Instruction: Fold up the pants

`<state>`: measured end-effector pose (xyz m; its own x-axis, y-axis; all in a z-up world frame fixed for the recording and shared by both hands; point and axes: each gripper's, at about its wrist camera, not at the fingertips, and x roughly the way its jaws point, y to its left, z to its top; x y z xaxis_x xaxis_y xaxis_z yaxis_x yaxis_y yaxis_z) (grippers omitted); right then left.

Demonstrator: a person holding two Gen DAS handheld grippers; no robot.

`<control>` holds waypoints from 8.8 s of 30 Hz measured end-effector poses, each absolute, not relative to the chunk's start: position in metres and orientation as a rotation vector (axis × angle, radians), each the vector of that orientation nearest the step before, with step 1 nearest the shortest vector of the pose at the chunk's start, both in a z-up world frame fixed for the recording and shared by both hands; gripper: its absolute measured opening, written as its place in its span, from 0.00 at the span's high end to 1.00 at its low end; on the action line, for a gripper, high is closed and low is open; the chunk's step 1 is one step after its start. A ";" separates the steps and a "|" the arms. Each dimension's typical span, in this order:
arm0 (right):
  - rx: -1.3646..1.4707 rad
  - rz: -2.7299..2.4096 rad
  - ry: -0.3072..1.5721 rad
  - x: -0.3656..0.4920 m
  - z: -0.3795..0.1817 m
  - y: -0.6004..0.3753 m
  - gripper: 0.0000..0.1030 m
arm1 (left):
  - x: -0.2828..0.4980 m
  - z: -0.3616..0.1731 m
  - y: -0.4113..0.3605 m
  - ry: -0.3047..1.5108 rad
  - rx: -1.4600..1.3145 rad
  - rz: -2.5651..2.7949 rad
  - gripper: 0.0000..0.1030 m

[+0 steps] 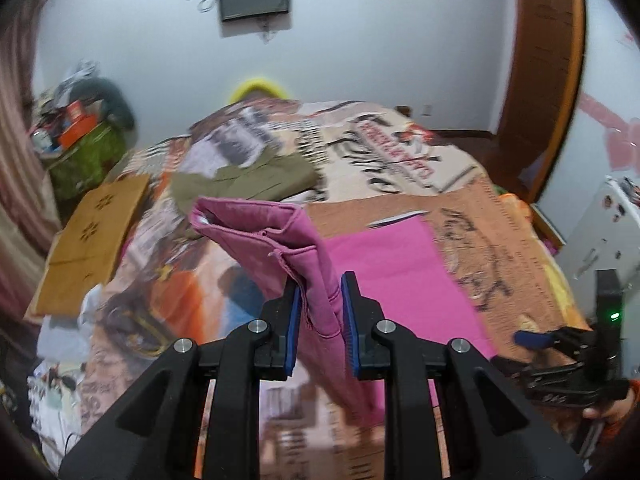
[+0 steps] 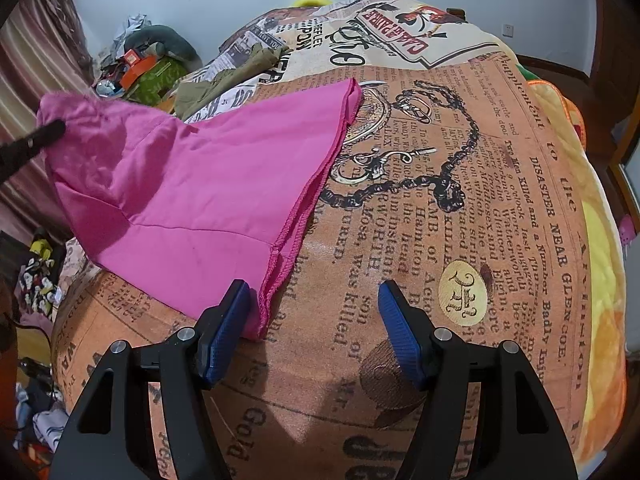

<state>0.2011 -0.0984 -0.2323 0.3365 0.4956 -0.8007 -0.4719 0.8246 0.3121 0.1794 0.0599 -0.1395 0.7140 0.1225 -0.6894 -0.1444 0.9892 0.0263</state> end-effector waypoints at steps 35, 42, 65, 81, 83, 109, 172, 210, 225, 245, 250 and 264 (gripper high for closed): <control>0.048 0.640 1.046 0.201 -0.233 -0.099 0.39 | 0.224 -0.218 -0.046 1.032 -0.021 -0.217 0.86; 0.057 0.618 1.058 0.202 -0.232 -0.102 0.39 | 0.220 -0.206 -0.046 1.018 -0.016 -0.228 0.73; 0.082 0.642 0.939 0.205 -0.183 -0.077 0.37 | 0.196 -0.238 0.038 1.084 -0.014 -0.048 0.49; 0.096 0.619 1.036 0.213 -0.228 -0.087 0.37 | 0.282 -0.218 0.099 1.033 -0.005 0.066 0.43; 0.084 0.618 1.034 0.214 -0.227 -0.087 0.37 | 0.300 -0.220 0.103 1.034 0.008 0.079 0.43; 0.003 0.521 0.980 0.246 -0.216 -0.100 0.37 | 0.341 -0.279 0.112 1.164 0.161 0.060 0.37; -0.152 0.671 0.988 0.234 -0.225 -0.070 0.71 | 0.207 -0.251 0.071 1.100 0.026 -0.131 0.86; -0.068 0.502 0.959 0.240 -0.200 -0.124 0.50 | 0.201 -0.217 0.116 1.027 -0.119 -0.025 0.33; -0.052 0.541 1.017 0.267 -0.233 -0.102 0.39 | 0.246 -0.257 0.108 1.108 -0.249 -0.083 0.31; 0.113 0.655 1.055 0.295 -0.246 -0.103 0.44 | 0.278 -0.268 0.114 1.115 -0.341 -0.126 0.42; 0.130 0.668 1.060 0.301 -0.246 -0.100 0.56 | 0.283 -0.271 0.115 1.118 -0.392 -0.160 0.61; 0.180 0.650 1.027 0.304 -0.231 -0.098 0.87 | 0.278 -0.256 0.102 1.076 -0.338 -0.165 0.83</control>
<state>0.3036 -0.0985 -0.2306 0.3498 0.5793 -0.7363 -0.4169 0.8001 0.4314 0.2780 0.1024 -0.2560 0.4686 -0.2943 -0.8329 -0.0316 0.9367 -0.3488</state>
